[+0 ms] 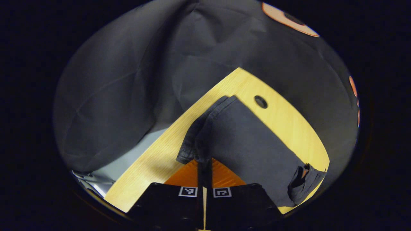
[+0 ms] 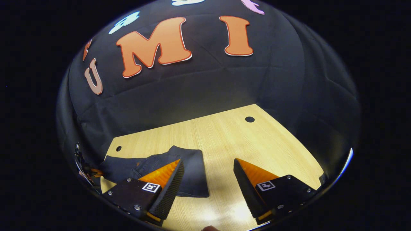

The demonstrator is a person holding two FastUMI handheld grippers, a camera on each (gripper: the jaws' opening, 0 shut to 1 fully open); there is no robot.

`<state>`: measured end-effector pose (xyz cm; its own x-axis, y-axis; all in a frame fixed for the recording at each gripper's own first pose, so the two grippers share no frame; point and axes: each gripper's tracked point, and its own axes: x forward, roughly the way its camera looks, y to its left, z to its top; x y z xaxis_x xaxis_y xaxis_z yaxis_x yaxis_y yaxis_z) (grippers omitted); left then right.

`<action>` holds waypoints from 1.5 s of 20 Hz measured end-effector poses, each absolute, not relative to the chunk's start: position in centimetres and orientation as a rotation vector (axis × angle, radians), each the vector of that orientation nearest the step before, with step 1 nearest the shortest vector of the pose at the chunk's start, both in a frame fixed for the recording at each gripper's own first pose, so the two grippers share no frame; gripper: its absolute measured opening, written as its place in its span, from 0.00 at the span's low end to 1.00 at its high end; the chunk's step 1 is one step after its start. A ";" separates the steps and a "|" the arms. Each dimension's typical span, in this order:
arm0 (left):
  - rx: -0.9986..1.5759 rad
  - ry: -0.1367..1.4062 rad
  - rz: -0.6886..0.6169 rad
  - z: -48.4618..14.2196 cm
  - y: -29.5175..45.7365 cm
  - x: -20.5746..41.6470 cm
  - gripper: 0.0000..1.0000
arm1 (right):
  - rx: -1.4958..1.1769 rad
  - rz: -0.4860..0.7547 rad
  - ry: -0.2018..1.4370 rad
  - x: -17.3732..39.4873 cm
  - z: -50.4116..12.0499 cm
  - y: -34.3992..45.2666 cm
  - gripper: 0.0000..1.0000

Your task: Grasp the waist and the cuffs of the jeans and fold them to make the two legs overlap; first hold the waist and fold one-third of the jeans toward the cuffs, then hold the cuffs and fold the remaining one-third in the same direction to finish folding.

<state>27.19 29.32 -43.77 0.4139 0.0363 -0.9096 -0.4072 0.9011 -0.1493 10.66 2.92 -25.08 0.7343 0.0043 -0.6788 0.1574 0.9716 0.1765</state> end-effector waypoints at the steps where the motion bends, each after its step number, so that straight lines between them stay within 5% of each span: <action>1: -0.361 1.085 0.265 -42.3 29.1 27.7 0.04 | 0.232 -0.093 0.741 10.7 -25.0 2.9 0.94; 17: -0.313 0.810 -0.067 -20.0 29.5 29.7 0.02 | 0.180 -0.020 0.685 12.1 -22.3 4.3 0.97; 30: -0.171 0.801 -0.299 -14.8 9.3 28.2 0.04 | 0.171 0.031 0.683 13.7 -23.6 -1.0 0.97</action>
